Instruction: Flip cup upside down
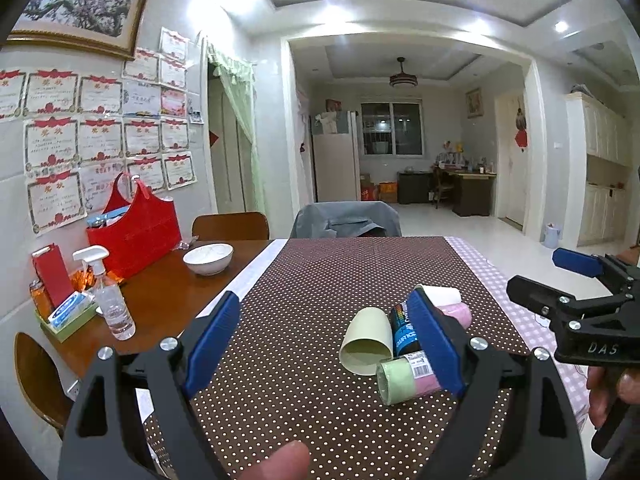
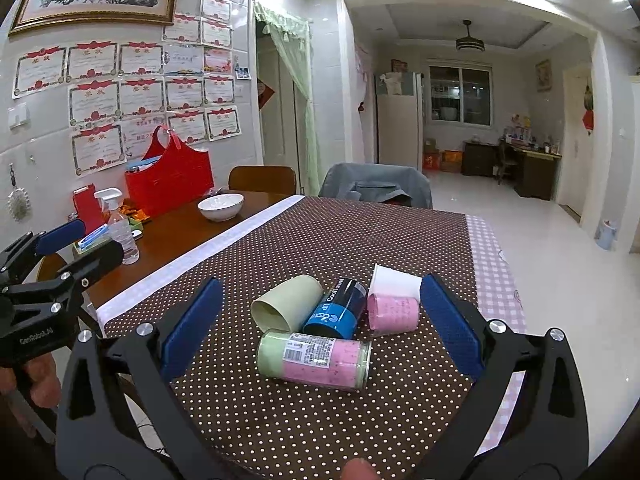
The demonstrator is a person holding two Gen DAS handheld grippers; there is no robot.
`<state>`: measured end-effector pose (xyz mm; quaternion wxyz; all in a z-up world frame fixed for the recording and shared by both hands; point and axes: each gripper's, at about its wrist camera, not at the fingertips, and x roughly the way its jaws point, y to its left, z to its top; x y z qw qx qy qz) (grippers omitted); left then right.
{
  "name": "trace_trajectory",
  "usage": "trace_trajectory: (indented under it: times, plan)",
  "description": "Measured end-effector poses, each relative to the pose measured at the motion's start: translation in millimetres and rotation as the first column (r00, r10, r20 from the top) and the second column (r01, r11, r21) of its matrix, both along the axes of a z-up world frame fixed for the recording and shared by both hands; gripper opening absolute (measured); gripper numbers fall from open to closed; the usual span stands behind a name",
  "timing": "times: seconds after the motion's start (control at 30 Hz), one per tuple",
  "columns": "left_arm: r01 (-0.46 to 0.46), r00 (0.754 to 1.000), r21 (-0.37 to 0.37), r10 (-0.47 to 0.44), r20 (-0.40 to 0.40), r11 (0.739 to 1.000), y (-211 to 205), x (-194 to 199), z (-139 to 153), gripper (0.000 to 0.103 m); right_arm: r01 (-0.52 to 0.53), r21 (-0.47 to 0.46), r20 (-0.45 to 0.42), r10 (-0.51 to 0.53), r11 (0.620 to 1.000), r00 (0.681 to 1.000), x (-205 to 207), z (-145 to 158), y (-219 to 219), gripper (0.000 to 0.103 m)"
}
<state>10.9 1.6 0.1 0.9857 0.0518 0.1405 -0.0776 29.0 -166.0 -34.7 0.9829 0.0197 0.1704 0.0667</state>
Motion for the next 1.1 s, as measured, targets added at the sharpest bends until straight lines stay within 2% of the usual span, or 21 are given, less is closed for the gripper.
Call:
trace_trajectory:
  times: [0.5,0.7,0.9,1.0,1.1]
  plan:
    - [-0.008,1.000,-0.015,0.008,-0.008,1.000,2.3,1.6,-4.0,0.084,-0.039,-0.020,-0.002,0.039,0.999,0.999,4.2,0.6,5.6,0.097]
    - [-0.028,1.000,-0.018,0.028,-0.012,0.999,6.8,6.5,-7.5,0.084,-0.094,-0.026,-0.033,0.093,0.995,0.995,15.6,-4.4,7.2,0.097]
    - [-0.047,0.998,-0.008,0.046,-0.031,0.999,10.2,15.9,-16.8,0.084,-0.130,-0.104,-0.086,0.121,0.986,0.989,38.8,-14.6,5.3,0.097]
    - [-0.050,0.998,-0.006,0.050,-0.043,0.999,12.1,21.7,-20.9,0.084,-0.186,-0.154,-0.142,0.165,0.970,0.976,51.6,-25.4,6.7,0.097]
    - [-0.057,0.997,-0.003,0.057,-0.057,0.998,14.3,28.1,-27.1,0.084,-0.270,-0.231,-0.213,0.223,0.935,0.951,63.9,-39.4,14.1,0.097]
